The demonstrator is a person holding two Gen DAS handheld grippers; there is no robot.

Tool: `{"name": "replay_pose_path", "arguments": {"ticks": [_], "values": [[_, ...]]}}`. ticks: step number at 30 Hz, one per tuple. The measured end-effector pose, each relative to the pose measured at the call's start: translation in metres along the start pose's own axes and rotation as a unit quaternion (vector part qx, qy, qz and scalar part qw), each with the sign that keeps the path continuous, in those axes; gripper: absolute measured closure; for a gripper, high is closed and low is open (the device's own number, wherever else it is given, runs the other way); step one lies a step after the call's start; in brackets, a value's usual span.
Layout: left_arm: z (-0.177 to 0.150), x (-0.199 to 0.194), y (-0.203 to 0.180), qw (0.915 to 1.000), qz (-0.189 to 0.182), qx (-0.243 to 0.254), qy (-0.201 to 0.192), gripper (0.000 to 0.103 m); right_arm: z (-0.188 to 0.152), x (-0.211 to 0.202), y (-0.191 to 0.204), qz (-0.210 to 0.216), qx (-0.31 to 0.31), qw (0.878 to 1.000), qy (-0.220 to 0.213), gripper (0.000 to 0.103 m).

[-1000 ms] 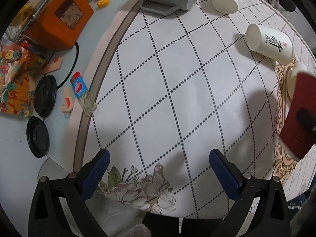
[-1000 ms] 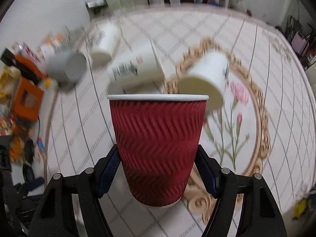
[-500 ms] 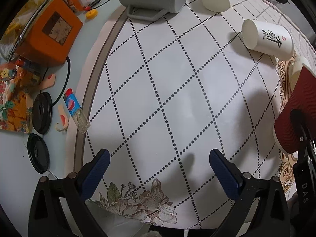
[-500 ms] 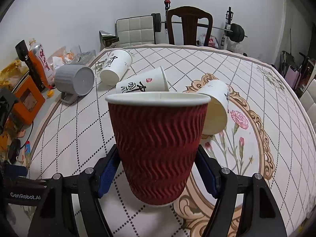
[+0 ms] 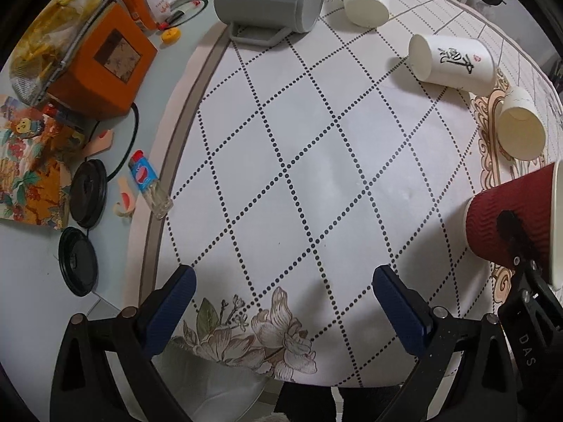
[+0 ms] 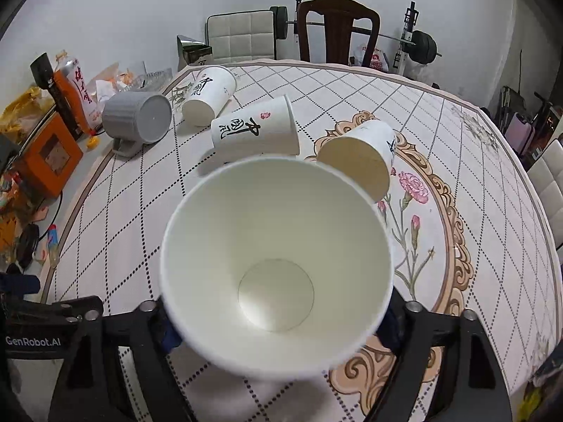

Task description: Flip cup upright

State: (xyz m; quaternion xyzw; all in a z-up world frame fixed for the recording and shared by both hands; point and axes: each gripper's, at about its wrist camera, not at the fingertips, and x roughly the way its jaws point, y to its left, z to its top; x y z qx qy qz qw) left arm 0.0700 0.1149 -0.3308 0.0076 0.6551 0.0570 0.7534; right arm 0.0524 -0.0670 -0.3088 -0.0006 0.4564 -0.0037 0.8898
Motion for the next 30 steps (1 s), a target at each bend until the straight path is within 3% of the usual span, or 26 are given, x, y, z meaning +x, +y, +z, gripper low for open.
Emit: {"name": "replay_pose_path", "arguments": {"ticks": [11, 18, 30], "values": [[-0.033, -0.063, -0.011, 0.9985, 0.021, -0.005, -0.051, 0.000, -0.014, -0.055, -0.018, -0.015, -0.004, 1.000, 0.012, 0.000], [-0.068, -0.134, -0.015, 0.9931, 0.023, 0.001, -0.115, 0.000, -0.019, -0.151, -0.040, -0.043, 0.004, 0.999, -0.014, 0.000], [-0.142, -0.294, -0.023, 0.9731, -0.005, -0.010, -0.230, 0.000, -0.015, -0.330, -0.075, -0.048, 0.022, 0.998, -0.044, 0.000]]}}
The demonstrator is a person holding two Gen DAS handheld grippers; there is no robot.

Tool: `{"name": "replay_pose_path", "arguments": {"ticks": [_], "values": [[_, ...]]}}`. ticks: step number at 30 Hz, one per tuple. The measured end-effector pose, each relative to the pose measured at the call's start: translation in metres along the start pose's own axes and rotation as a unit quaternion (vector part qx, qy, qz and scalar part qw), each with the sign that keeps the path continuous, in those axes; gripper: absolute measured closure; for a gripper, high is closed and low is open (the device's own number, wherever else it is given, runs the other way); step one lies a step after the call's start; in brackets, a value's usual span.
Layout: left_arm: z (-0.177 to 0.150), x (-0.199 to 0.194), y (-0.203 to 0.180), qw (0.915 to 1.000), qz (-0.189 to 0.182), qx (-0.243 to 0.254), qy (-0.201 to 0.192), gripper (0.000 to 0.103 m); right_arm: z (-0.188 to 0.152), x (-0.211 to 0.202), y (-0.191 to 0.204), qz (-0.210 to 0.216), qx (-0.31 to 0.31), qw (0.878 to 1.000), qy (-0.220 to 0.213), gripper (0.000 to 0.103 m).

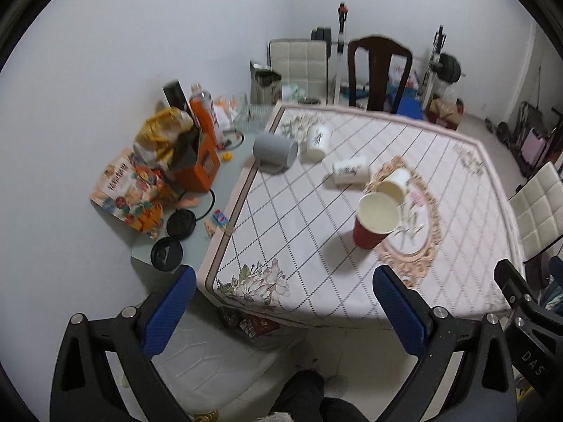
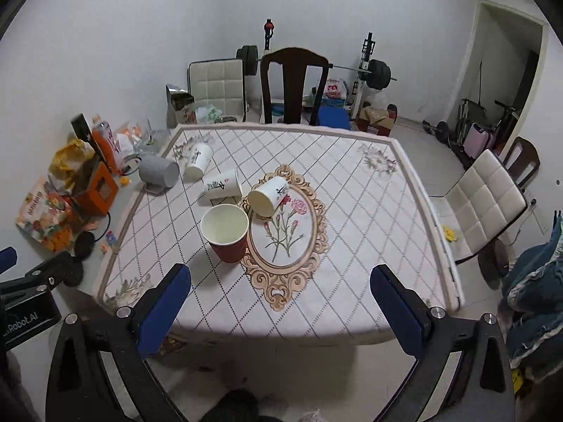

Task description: Flip cup upright

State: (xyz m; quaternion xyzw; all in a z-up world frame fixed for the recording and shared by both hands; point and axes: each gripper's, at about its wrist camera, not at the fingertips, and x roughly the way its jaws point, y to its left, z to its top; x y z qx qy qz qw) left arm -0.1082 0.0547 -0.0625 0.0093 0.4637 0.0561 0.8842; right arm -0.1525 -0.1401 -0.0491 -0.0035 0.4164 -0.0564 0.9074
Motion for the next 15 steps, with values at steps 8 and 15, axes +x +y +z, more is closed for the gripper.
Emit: {"name": "replay_pose_path", "arguments": {"ticks": [8, 15], "values": [[-0.009, -0.051, -0.004, 0.9997, -0.013, -0.002, -0.020, 0.000, 0.005, -0.070, -0.021, -0.001, 0.003, 1.000, -0.023, 0.000], [-0.014, -0.073, -0.007, 0.9992, -0.014, -0.003, -0.037, 0.000, 0.005, -0.102, -0.027, 0.002, -0.003, 0.999, -0.042, 0.000]]}}
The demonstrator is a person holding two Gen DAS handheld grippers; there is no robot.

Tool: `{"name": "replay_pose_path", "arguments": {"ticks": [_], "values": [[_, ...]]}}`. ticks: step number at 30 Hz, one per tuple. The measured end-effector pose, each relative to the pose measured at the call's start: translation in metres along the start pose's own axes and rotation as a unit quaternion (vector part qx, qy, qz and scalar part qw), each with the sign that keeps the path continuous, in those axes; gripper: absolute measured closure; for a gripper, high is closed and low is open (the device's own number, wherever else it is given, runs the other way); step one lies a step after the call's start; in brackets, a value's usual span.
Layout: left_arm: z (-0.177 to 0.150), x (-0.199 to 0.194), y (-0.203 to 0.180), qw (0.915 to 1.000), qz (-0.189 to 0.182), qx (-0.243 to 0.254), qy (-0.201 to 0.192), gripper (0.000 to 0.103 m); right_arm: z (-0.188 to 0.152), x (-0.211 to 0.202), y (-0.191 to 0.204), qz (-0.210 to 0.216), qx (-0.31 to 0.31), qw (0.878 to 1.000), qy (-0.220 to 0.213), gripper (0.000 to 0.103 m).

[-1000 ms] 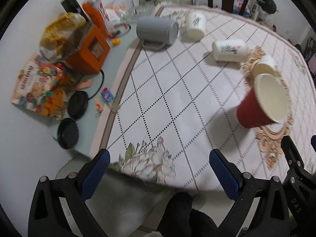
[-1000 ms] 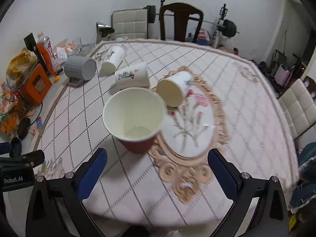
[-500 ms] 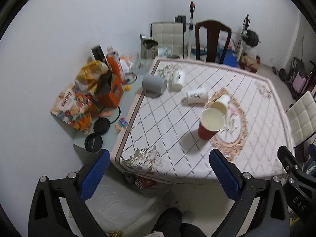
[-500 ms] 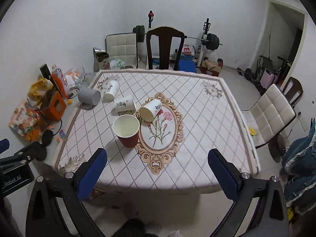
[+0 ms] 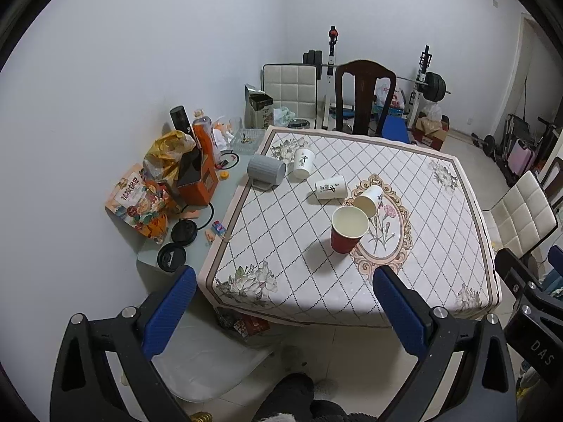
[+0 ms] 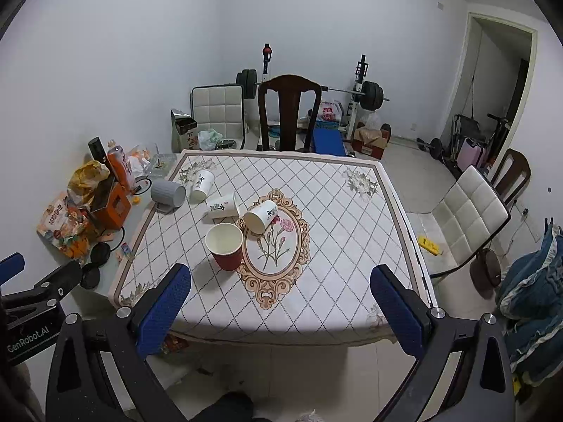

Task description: Flip cup upright

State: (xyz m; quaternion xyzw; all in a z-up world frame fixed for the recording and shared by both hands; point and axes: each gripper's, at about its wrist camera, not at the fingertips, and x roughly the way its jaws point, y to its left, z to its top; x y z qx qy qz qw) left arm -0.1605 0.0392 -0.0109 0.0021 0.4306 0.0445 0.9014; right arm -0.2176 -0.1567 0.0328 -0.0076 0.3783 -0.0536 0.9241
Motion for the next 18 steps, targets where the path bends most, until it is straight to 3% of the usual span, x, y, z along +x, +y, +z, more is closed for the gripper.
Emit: {"name": "replay_pose_path", "arguments": {"ticks": [18], "values": [[-0.0036, -0.0095, 0.0014, 0.9998, 0.017, 0.001, -0.009, 0.000, 0.0000, -0.0031, 0.0051, 0.023, -0.004, 1.000, 0.008, 0.000]]}}
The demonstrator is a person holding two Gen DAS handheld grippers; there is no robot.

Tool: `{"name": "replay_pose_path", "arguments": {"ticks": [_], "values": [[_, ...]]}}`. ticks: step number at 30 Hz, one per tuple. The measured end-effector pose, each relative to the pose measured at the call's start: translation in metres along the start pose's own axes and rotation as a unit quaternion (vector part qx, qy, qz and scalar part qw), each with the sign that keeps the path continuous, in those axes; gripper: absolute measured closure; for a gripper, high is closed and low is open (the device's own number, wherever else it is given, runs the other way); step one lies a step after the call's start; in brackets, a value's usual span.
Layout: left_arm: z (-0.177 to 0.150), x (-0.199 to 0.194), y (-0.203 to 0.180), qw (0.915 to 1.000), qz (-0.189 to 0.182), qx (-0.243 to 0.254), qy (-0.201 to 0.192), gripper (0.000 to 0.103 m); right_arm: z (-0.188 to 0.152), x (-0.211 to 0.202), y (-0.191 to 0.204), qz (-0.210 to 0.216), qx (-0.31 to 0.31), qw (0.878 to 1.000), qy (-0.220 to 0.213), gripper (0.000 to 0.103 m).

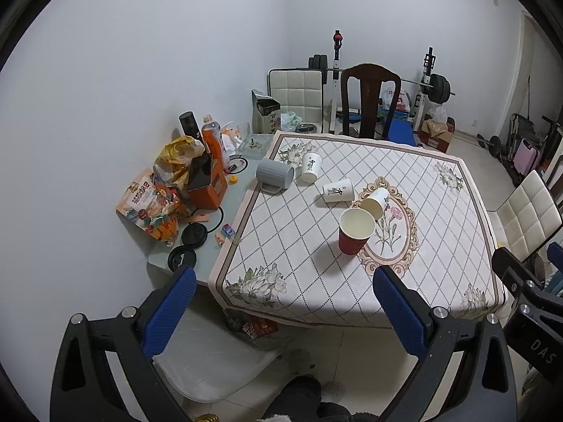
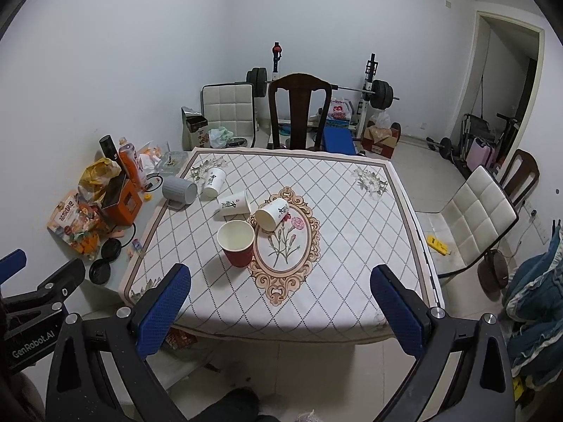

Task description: Flip cup upright

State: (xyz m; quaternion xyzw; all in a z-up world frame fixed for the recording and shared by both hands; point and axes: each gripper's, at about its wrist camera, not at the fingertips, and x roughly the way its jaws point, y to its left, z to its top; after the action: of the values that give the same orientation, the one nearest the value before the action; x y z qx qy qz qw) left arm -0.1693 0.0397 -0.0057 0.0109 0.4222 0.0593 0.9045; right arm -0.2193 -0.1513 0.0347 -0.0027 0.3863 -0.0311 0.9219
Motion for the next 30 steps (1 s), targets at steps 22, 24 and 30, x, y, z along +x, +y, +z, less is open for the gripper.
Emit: {"name": "replay_pose_path", "arguments": {"ticks": [22, 24, 30], "values": [[-0.0074, -0.0055, 0.0074, 0.9998, 0.007, -0.019, 0.000, 0.000, -0.0009, -0.0010, 0.0080, 0.013, -0.010, 1.000, 0.006, 0.000], [-0.0075, -0.0058, 0.0067, 0.9998, 0.008, -0.020, 0.000, 0.000, -0.0008, -0.0011, 0.0082, 0.013, -0.010, 1.000, 0.006, 0.000], [-0.0075, -0.0070, 0.0063, 0.9998, 0.008, -0.021, 0.000, 0.000, -0.0019, 0.0007, 0.0076, 0.015, -0.011, 1.000, 0.009, 0.000]]}}
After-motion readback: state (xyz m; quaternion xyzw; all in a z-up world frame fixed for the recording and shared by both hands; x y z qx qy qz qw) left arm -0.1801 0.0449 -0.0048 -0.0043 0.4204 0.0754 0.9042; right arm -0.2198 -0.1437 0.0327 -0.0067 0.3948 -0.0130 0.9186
